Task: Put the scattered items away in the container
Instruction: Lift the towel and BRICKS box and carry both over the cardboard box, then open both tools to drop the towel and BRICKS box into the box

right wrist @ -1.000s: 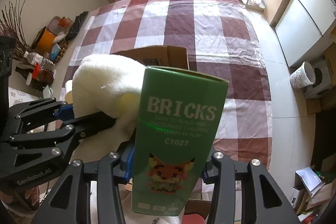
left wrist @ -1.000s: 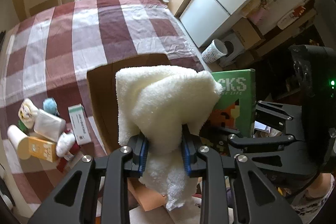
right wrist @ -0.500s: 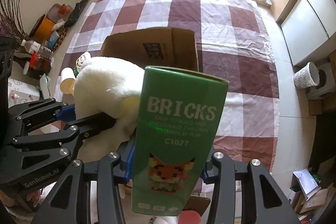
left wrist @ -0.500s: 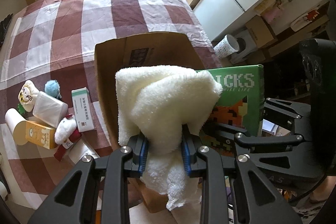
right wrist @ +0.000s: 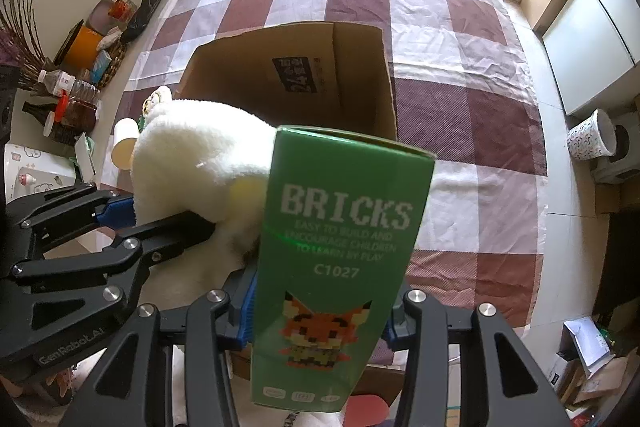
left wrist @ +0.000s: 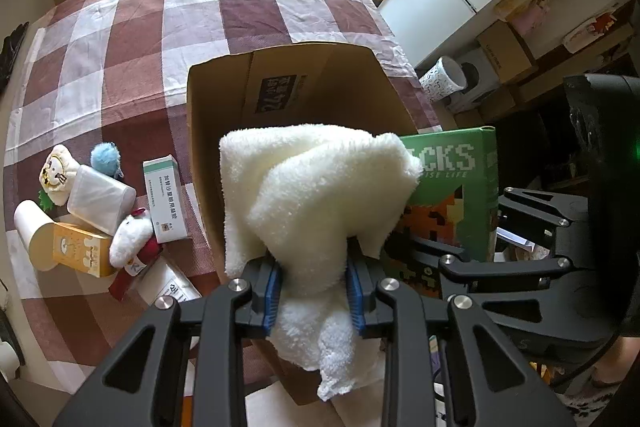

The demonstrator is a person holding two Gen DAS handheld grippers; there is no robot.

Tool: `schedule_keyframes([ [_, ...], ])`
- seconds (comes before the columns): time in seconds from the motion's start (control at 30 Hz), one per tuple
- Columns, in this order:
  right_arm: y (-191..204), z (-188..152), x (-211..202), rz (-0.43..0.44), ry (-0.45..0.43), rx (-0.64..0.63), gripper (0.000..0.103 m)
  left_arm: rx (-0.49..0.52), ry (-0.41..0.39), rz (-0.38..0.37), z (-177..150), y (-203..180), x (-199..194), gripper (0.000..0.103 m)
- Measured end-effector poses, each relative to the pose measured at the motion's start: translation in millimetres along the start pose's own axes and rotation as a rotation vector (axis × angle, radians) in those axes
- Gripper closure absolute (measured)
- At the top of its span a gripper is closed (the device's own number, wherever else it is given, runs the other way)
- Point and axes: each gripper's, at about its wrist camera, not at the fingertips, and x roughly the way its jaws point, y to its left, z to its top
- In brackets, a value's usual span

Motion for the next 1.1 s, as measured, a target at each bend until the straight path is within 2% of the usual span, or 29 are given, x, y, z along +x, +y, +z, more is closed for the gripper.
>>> schedule_keyframes([
  [0.63, -4, 1, 5, -0.002, 0.029, 0.004, 0.054, 0.002, 0.027, 0.004, 4, -1, 7, 0.073],
  [0.7, -5, 2, 6, -0.01, 0.035, 0.005, 0.054, -0.001, 0.031, 0.008, 3, -1, 7, 0.07],
  [0.83, -6, 3, 8, -0.04, 0.054, 0.007, 0.054, -0.009, 0.025, 0.011, 4, 0, 4, 0.058],
  [1.1, 0, 2, 4, -0.065, 0.059, -0.027, 0.05, -0.021, -0.006, 0.017, 6, 4, -12, 0.049],
])
